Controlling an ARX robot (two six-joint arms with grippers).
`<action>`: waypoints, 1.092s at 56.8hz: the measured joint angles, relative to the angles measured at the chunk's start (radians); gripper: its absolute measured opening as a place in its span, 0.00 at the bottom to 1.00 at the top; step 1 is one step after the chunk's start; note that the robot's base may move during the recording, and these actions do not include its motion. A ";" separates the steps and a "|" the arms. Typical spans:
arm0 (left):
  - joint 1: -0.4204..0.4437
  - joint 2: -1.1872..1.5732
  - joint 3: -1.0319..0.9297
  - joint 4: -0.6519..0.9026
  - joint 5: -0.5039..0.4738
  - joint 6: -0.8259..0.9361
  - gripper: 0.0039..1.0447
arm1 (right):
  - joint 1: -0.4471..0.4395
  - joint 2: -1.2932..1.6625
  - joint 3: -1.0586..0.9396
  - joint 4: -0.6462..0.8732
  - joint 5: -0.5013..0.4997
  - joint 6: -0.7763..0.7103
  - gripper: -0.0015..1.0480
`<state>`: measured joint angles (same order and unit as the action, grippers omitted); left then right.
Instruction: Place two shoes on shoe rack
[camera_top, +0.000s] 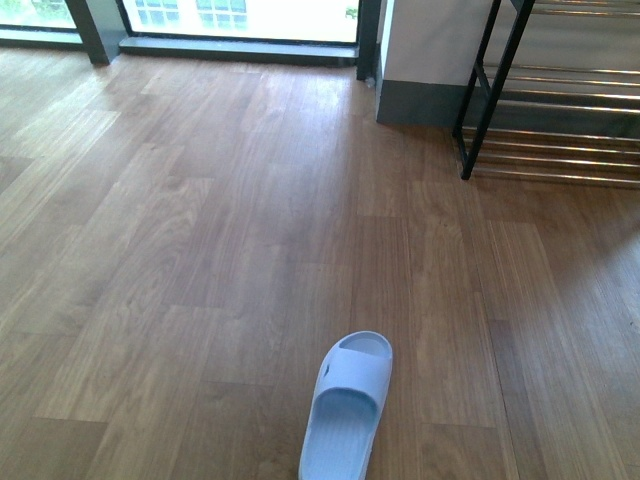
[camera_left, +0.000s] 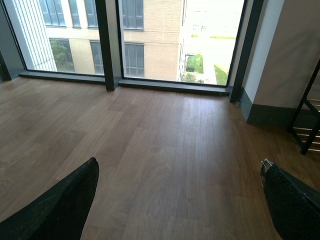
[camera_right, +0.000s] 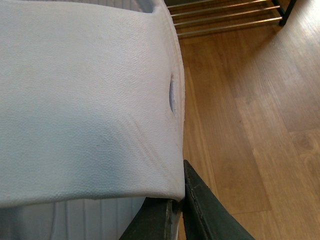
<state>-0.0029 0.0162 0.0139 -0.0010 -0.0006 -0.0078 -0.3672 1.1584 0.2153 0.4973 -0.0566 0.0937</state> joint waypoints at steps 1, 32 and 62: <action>0.000 0.000 0.000 0.000 0.000 0.000 0.91 | 0.000 0.000 0.000 0.000 0.000 0.000 0.01; 0.000 0.000 0.000 0.000 -0.001 0.000 0.91 | 0.000 -0.001 0.000 0.000 -0.008 0.000 0.01; 0.000 0.000 0.000 0.000 0.002 0.000 0.91 | -0.001 -0.002 0.000 0.000 -0.002 0.000 0.01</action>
<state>-0.0025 0.0162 0.0139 -0.0010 0.0017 -0.0078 -0.3679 1.1568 0.2150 0.4969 -0.0582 0.0940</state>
